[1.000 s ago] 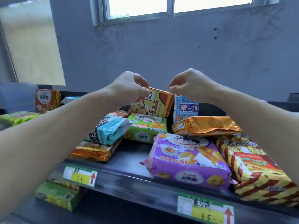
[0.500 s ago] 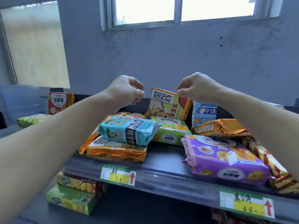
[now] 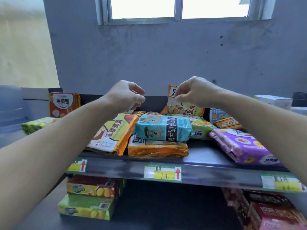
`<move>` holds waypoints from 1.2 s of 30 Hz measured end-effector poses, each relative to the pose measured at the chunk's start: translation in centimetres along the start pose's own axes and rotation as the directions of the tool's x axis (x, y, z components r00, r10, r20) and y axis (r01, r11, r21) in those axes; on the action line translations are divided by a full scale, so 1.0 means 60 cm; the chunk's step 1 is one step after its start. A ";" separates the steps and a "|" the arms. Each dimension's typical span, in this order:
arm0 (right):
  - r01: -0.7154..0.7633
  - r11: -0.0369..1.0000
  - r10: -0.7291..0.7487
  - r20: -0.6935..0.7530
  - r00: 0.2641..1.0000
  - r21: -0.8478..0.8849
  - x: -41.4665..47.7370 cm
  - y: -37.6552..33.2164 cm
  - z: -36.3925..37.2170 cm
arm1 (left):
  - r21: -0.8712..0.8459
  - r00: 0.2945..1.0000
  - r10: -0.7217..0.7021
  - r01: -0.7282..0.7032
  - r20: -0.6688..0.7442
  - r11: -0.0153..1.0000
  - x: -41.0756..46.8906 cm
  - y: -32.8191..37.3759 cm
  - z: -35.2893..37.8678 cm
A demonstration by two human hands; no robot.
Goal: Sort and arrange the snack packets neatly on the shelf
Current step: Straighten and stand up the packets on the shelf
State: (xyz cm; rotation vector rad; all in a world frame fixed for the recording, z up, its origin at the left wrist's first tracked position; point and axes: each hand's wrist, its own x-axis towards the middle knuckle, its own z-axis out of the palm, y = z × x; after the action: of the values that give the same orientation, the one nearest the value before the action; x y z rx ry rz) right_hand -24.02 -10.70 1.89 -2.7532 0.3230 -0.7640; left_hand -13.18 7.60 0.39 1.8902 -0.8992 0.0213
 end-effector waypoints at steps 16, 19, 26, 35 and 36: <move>-0.425 0.883 0.470 0.349 0.811 -0.200 0.024 -0.001 0.031 | 0.258 0.957 -0.070 -0.005 0.280 0.966 0.022 -0.029 0.026; -0.493 0.854 0.517 0.379 0.768 -0.166 0.018 0.011 0.034 | 0.354 0.892 -0.177 0.021 0.416 0.935 0.037 -0.013 0.045; -0.619 0.784 0.560 0.485 0.672 -0.048 0.003 0.000 0.041 | 0.418 0.876 -0.241 0.051 0.418 0.907 0.047 -0.013 0.058; -0.390 0.900 0.393 0.022 0.919 0.198 -0.014 -0.015 0.027 | 0.308 0.928 -0.143 0.032 0.345 0.951 0.020 0.007 0.052; -0.355 0.914 0.367 -0.030 0.930 0.197 -0.015 -0.015 0.020 | 0.272 0.931 -0.129 0.033 0.341 0.962 0.018 0.010 0.052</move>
State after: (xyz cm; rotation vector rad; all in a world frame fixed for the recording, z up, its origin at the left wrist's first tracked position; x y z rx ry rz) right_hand -24.00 -9.39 0.73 -2.3949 0.7130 -0.7435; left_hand -13.89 4.38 -0.29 2.2221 -1.1027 -0.2753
